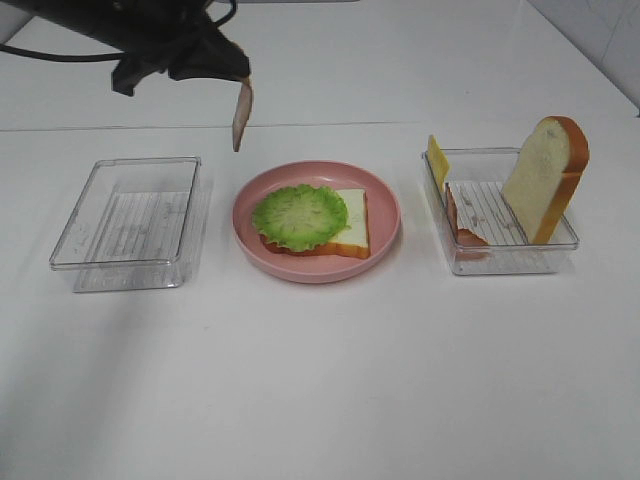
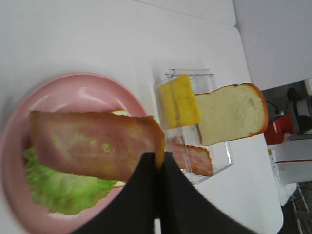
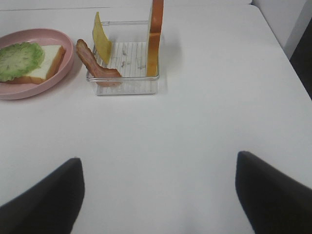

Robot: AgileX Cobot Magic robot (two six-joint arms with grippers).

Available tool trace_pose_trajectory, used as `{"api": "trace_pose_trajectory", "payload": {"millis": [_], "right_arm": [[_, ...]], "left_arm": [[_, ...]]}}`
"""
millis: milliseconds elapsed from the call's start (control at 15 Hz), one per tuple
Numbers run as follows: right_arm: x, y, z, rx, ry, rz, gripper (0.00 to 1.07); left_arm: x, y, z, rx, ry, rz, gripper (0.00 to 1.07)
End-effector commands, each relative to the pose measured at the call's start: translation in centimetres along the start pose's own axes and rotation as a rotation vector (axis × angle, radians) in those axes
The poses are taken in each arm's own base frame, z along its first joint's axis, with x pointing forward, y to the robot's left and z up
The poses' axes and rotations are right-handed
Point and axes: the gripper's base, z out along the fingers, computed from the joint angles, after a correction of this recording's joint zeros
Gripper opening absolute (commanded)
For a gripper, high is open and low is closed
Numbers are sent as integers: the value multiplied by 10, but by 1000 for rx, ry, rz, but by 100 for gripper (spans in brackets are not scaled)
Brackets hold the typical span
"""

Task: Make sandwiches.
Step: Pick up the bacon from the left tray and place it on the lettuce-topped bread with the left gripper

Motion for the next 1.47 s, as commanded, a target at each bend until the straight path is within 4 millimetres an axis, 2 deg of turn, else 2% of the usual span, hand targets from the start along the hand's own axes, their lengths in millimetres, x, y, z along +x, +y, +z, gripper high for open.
{"api": "trace_pose_trajectory", "payload": {"millis": [67,267,400,533,667,933,1067,1200,1333,1400,1467], "right_arm": [[0,0,-1,5,-24,-4,80],[0,0,-1,5,-24,-4,80],[0,0,-1,5,-24,-4,80],[0,0,-1,5,-24,-4,80],[0,0,-1,5,-24,-4,80],[0,0,-1,5,-24,-4,80],[0,0,-1,5,-24,-4,80],[0,0,-1,5,-24,-4,80],[0,0,-1,5,-24,-4,80],[0,0,-1,5,-24,-4,80],[0,0,-1,5,-24,-4,80]], "left_arm": [[7,-20,36,80,33,1,0],[20,-32,86,136,106,4,0],[28,-21,113,126,147,-5,0],[36,-1,127,97,200,-23,0],[36,15,127,85,246,-36,0],[22,29,112,32,244,-23,0],[23,36,109,-15,285,-48,3],[27,42,108,-79,334,-27,24],[30,44,105,-99,381,-5,68],[29,42,101,-95,389,2,83],[26,39,96,-95,382,24,87]]}}
